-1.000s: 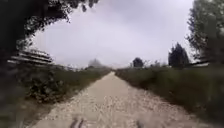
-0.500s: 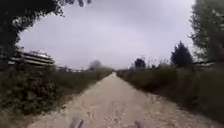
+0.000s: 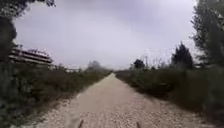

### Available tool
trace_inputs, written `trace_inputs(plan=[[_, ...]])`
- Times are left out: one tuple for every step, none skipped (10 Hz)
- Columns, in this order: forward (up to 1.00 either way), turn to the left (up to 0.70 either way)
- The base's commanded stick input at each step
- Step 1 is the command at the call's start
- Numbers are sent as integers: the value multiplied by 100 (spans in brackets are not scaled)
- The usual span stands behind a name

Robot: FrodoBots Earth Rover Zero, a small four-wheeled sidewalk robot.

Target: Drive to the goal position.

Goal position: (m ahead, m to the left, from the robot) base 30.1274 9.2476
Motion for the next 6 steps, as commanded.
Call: trace_inputs(plan=[[85,0],[85,0],[85,0],[85,0],[85,0],[85,0]])
